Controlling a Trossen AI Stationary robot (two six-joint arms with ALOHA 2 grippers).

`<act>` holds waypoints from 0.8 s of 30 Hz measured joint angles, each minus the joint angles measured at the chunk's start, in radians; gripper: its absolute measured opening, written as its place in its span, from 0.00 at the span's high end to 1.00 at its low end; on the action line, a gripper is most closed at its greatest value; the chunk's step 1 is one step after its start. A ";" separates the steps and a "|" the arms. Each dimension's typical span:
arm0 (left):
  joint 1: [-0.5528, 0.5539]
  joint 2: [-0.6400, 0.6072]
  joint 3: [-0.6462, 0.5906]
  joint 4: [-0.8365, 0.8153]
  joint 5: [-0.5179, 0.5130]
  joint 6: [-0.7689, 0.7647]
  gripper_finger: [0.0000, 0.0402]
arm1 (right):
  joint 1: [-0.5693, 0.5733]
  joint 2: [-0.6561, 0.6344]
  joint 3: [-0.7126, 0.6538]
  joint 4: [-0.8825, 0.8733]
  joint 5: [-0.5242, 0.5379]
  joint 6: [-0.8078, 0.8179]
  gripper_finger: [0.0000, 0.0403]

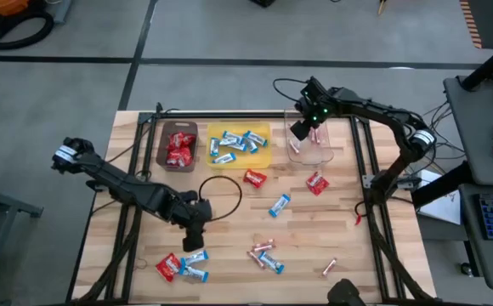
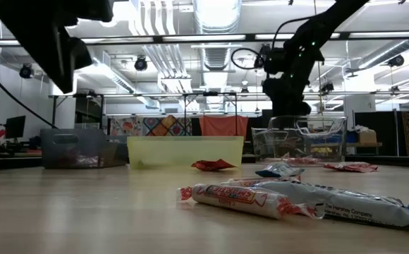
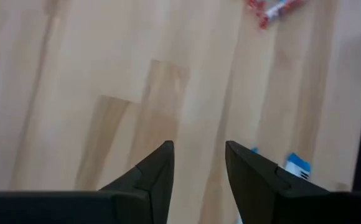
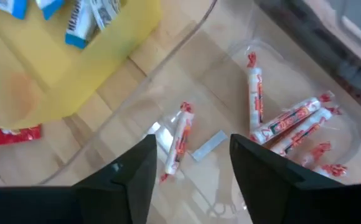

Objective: Sort candy
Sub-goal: Put the white candy into the yellow bin

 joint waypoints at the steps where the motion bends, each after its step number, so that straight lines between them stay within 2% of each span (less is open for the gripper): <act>1: -0.014 0.000 0.000 0.000 0.001 -0.013 0.68 | 0.004 -0.011 0.000 -0.001 0.000 0.009 0.51; 7: -0.133 0.008 0.000 0.001 0.016 -0.127 0.57 | 0.066 -0.097 0.000 -0.024 -0.002 0.009 0.50; 12: -0.248 0.076 0.000 0.047 -0.019 -0.210 0.47 | 0.162 -0.176 0.000 -0.025 0.000 0.010 0.50; 18: -0.324 0.201 0.026 0.086 -0.048 -0.270 0.45 | 0.286 -0.251 -0.003 -0.024 0.008 0.017 0.50; 24: -0.330 0.319 0.056 0.082 -0.049 -0.315 0.46 | 0.396 -0.297 -0.007 -0.024 0.165 0.043 0.50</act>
